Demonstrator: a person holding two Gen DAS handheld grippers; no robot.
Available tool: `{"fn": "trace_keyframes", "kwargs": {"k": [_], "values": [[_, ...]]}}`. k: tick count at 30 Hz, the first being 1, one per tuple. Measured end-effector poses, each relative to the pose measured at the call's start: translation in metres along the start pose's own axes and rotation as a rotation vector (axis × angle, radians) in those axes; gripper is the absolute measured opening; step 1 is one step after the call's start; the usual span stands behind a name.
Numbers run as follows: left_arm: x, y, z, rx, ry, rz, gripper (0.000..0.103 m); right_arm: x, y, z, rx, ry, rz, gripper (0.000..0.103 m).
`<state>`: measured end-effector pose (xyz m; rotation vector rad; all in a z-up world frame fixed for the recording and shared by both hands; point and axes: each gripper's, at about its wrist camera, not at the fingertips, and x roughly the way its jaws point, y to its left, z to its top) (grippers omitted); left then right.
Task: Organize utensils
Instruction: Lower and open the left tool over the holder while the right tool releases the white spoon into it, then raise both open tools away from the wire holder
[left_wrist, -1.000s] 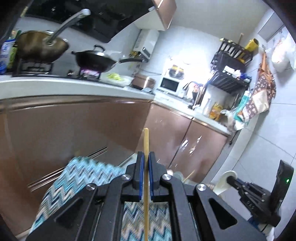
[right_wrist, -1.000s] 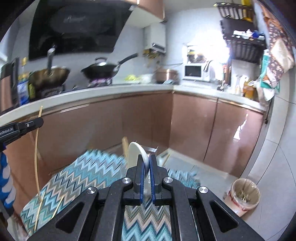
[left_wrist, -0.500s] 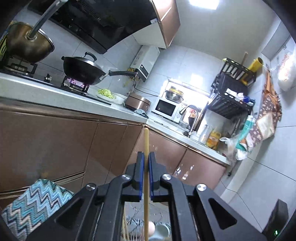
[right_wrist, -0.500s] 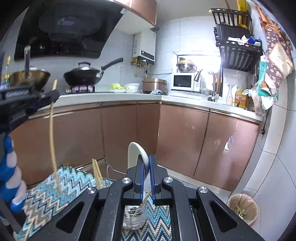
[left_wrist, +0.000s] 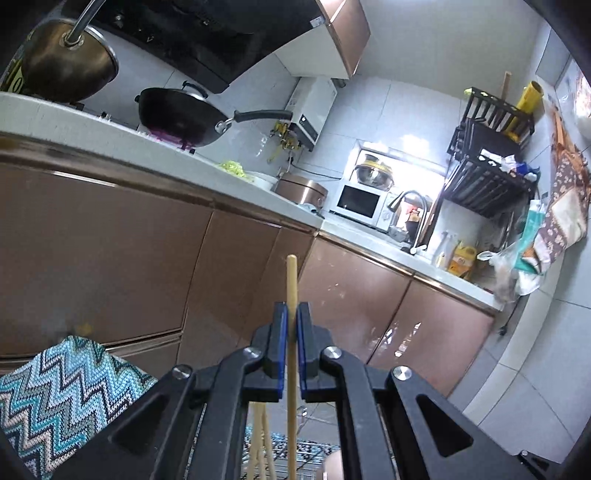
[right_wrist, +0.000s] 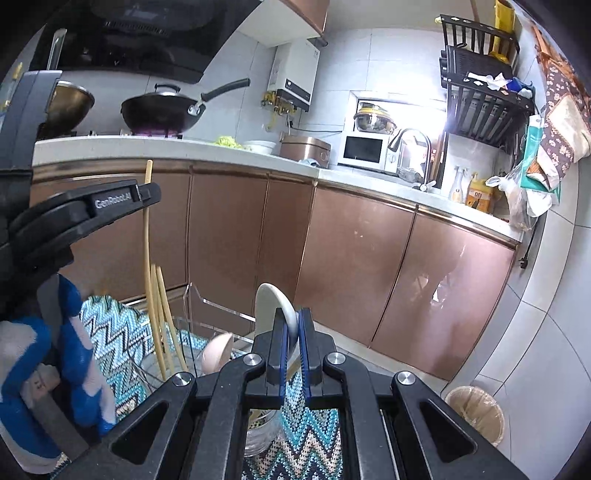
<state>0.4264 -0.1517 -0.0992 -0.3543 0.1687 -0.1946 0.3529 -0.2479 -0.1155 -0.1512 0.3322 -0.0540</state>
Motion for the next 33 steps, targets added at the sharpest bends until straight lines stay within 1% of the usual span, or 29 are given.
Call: {"fn": "trace_keyframes", "kwargs": {"k": [2, 5, 6, 7, 8, 9, 12, 16, 19, 21, 24, 27, 33], "values": [[0.004, 0.005, -0.006, -0.011, 0.01, 0.009, 0.005, 0.003, 0.0, -0.004, -0.002, 0.005, 0.003, 0.006], [0.003, 0.009, -0.009, -0.015, 0.016, 0.024, 0.009, 0.002, 0.001, -0.008, 0.002, 0.0, 0.009, 0.008], [0.002, 0.01, -0.009, -0.019, 0.02, 0.026, 0.016, 0.001, 0.001, -0.009, 0.006, 0.001, 0.011, 0.012], [0.0, 0.011, -0.007, -0.023, 0.024, 0.026, 0.026, 0.0, 0.0, -0.009, 0.009, 0.002, 0.012, 0.016], [-0.003, 0.011, -0.005, -0.027, 0.025, 0.027, 0.03, -0.002, -0.001, -0.009, 0.012, 0.003, 0.011, 0.026], [-0.006, 0.012, -0.003, -0.032, 0.022, 0.027, 0.036, -0.004, -0.001, -0.008, 0.015, 0.001, 0.005, 0.032], [-0.022, 0.012, 0.008, -0.029, 0.007, 0.032, 0.043, -0.014, -0.005, -0.003, 0.022, -0.01, -0.004, 0.036], [-0.049, 0.01, 0.026, -0.003, 0.001, 0.054, 0.053, -0.036, -0.01, 0.007, 0.04, -0.03, -0.017, 0.038], [-0.074, 0.008, 0.041, 0.029, 0.002, 0.084, 0.058, -0.057, -0.011, 0.014, 0.053, -0.044, -0.017, 0.041], [-0.091, 0.008, 0.049, 0.057, 0.014, 0.104, 0.06, -0.072, -0.012, 0.018, 0.062, -0.05, -0.016, 0.046], [-0.121, 0.007, 0.059, 0.102, 0.033, 0.131, 0.062, -0.098, -0.013, 0.024, 0.092, -0.061, -0.005, 0.05], [-0.154, 0.005, 0.064, 0.153, 0.031, 0.169, 0.065, -0.121, -0.013, 0.026, 0.108, -0.071, -0.002, 0.053], [-0.209, 0.011, 0.067, 0.195, 0.041, 0.217, 0.068, -0.172, -0.009, 0.028, 0.129, -0.093, -0.002, 0.061]]}}
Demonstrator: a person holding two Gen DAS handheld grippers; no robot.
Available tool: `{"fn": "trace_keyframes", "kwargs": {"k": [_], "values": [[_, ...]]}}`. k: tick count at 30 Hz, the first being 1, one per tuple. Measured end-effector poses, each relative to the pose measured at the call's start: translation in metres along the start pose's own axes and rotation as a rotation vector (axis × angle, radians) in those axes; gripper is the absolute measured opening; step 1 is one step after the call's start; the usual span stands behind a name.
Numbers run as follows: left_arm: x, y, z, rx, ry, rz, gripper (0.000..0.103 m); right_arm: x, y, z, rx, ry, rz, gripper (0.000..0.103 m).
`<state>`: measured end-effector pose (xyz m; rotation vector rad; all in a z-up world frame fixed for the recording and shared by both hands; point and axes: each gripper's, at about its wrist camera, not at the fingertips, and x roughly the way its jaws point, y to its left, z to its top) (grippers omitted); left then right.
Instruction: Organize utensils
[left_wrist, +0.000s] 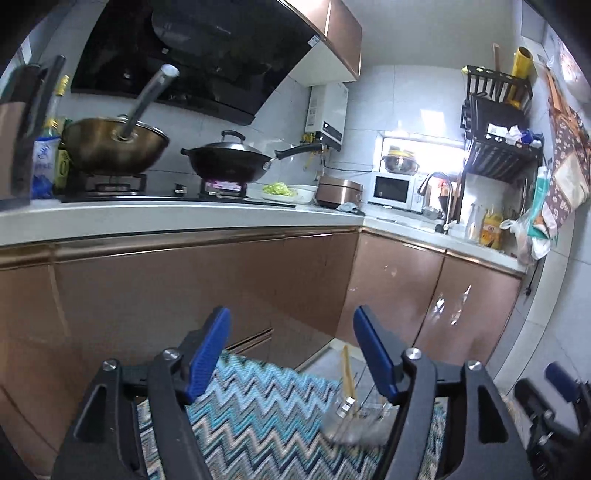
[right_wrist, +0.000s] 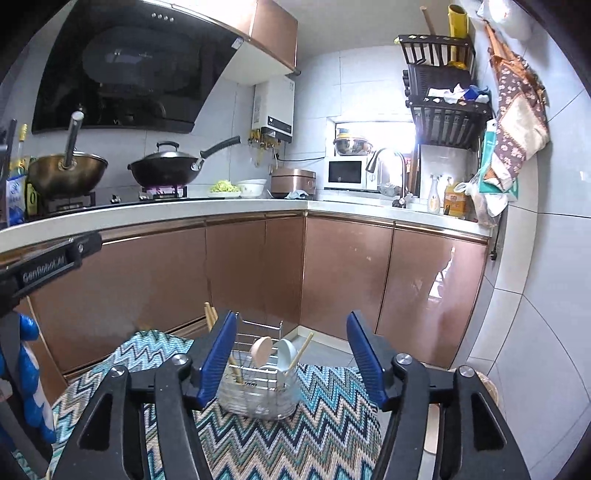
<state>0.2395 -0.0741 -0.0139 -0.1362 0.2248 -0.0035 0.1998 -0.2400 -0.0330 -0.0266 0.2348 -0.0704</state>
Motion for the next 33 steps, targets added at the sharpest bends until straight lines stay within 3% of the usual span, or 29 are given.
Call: {"fn": "trace_keyframes", "kwargs": {"k": [13, 21, 33], "values": [[-0.101, 0.05, -0.005, 0.017, -0.034, 0.085, 0.069, -0.077, 0.021, 0.0, 0.021, -0.028, 0.018, 0.075], [-0.148, 0.071, -0.004, 0.015, -0.079, 0.121, 0.075, -0.114, 0.03, -0.004, 0.028, -0.068, 0.007, 0.103], [-0.19, 0.095, -0.006, -0.014, -0.095, 0.127, 0.08, -0.144, 0.033, -0.003, 0.052, -0.1, -0.033, 0.103]]}}
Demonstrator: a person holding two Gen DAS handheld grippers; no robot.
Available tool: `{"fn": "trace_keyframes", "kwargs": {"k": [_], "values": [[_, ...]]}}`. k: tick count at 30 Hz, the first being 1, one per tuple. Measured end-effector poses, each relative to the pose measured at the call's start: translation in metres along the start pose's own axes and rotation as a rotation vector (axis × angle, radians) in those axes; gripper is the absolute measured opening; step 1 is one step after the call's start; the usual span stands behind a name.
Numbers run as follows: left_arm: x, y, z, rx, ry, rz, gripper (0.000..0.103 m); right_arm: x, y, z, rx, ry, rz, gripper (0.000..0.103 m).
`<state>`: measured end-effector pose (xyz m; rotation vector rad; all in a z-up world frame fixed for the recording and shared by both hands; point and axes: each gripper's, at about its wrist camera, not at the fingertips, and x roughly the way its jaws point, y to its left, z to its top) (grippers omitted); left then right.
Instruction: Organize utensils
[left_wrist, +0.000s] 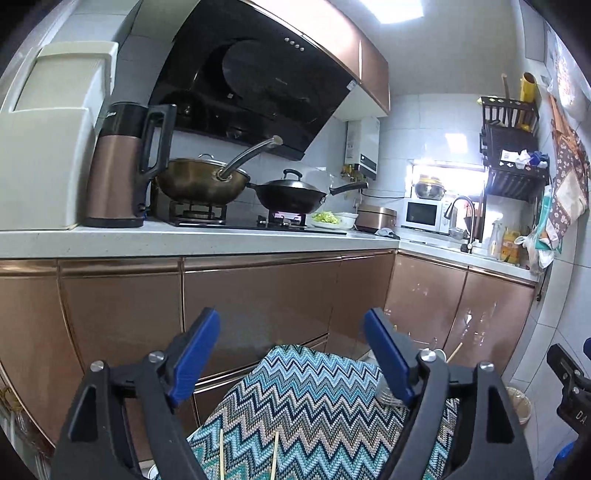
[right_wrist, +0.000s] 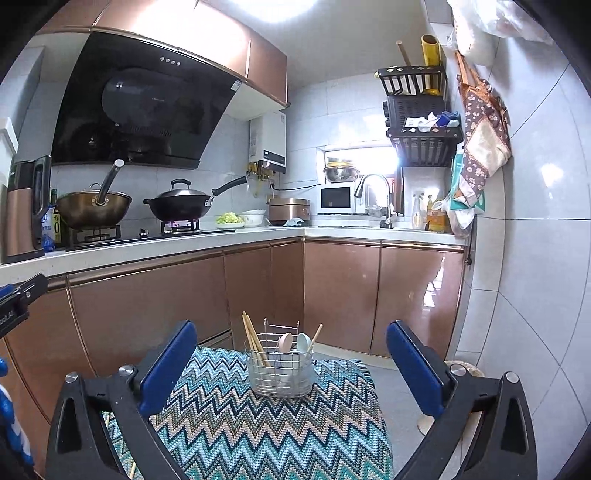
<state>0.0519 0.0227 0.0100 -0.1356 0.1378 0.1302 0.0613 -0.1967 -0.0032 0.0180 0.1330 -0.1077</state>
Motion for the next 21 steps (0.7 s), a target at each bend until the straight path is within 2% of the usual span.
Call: {"fn": "trace_keyframes", "kwargs": {"k": [14, 21], "values": [[-0.02, 0.015, 0.004, -0.019, -0.018, 0.023, 0.08, -0.031, -0.004, 0.007, 0.001, -0.057, -0.064, 0.103], [-0.02, 0.016, -0.001, -0.012, -0.002, 0.04, 0.08, -0.04, -0.009, 0.009, 0.008, -0.074, -0.081, 0.103]]}}
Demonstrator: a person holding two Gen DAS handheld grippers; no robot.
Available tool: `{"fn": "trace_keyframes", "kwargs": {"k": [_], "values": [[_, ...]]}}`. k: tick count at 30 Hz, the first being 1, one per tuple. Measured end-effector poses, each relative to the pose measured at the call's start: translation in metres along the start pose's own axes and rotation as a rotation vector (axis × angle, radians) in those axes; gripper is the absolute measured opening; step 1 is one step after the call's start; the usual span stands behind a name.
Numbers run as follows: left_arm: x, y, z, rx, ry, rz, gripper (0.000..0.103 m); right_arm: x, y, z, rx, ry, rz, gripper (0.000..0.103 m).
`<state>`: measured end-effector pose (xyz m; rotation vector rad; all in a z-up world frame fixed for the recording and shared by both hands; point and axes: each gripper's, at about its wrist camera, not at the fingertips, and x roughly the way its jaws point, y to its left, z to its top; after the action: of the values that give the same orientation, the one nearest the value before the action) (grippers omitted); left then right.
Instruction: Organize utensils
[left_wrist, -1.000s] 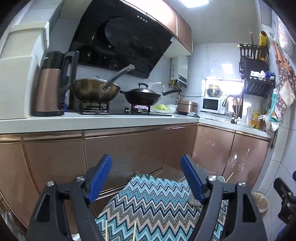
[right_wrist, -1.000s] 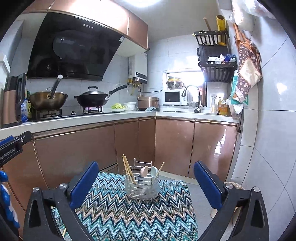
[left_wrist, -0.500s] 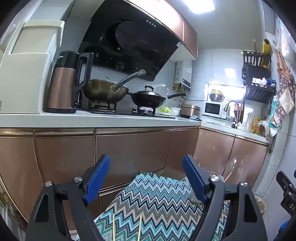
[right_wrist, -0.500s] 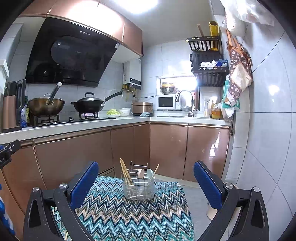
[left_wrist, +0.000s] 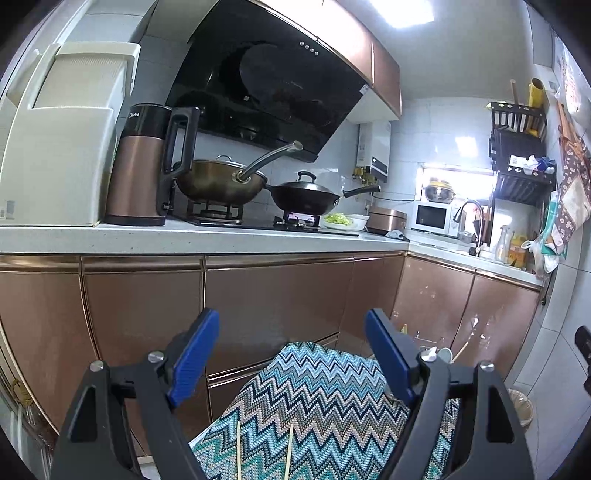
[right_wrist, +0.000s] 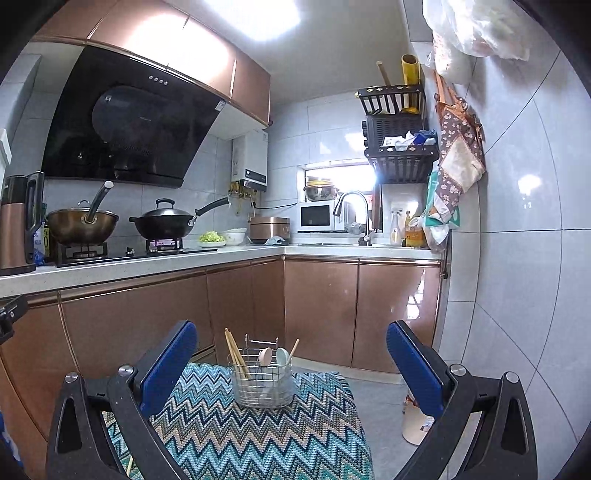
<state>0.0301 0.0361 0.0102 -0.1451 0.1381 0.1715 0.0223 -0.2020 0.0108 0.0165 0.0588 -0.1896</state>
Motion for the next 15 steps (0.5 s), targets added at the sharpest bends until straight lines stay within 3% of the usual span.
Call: {"fn": "trace_keyframes", "kwargs": {"k": [15], "values": [[0.01, 0.0019, -0.0099, 0.002, 0.037, 0.014, 0.08, 0.005, -0.0011, -0.0042, 0.0, 0.014, -0.017, 0.103]]}}
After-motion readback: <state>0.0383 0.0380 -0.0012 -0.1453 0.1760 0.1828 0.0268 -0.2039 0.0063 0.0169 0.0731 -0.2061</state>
